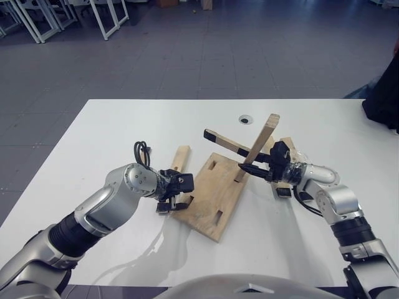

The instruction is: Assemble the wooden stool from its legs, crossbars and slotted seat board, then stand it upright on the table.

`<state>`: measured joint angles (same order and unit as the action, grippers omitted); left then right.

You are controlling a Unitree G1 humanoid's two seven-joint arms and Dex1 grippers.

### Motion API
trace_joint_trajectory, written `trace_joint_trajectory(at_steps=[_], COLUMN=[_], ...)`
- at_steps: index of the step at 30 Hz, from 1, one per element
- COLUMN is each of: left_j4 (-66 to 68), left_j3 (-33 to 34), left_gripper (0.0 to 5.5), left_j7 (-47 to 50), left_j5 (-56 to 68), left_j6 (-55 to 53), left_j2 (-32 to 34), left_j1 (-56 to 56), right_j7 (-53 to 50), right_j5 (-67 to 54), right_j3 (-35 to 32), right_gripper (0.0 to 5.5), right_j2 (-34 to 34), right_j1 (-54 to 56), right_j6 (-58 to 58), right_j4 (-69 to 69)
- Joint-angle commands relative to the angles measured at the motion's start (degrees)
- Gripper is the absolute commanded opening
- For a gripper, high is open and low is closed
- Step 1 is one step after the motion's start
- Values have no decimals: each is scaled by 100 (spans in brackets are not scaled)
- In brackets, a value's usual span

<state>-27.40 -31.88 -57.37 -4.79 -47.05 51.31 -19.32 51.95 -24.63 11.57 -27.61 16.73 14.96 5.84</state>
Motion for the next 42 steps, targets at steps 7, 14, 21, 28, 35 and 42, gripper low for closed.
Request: trace_joint_trajectory(at_steps=[7, 14, 21, 28, 35, 42], left_j4=[-92, -40, -109, -144, -135, -86], left_j3=[-24, 30, 87, 116, 108, 92], left_gripper=[412, 412, 412, 412, 412, 412], left_j7=[46, 83, 143, 264, 290, 300], left_j5=[56, 39, 12, 5, 3, 9], left_j6=[-240, -226, -308, -377, -398, -413], left_j2=[-109, -86, -73, -124, -136, -177], left_j1=[210, 266, 381, 464, 476, 404], right_j7=[67, 634, 274, -3200, -5106, -4862], right_j5=[349, 378, 1296, 406, -1117, -603], right_j3=[-91, 5, -311, -2800, -3152, -1454], right_gripper=[202, 338, 482, 348, 343, 343], right_j2=[-275, -734, -1812, -5, 1904, 1828], right_j1=[44, 180, 369, 2309, 2903, 503], right_j6=[347, 823, 1186, 2976, 4530, 4398], right_j4=[-264, -513, -952, -2261, -3383, -3642])
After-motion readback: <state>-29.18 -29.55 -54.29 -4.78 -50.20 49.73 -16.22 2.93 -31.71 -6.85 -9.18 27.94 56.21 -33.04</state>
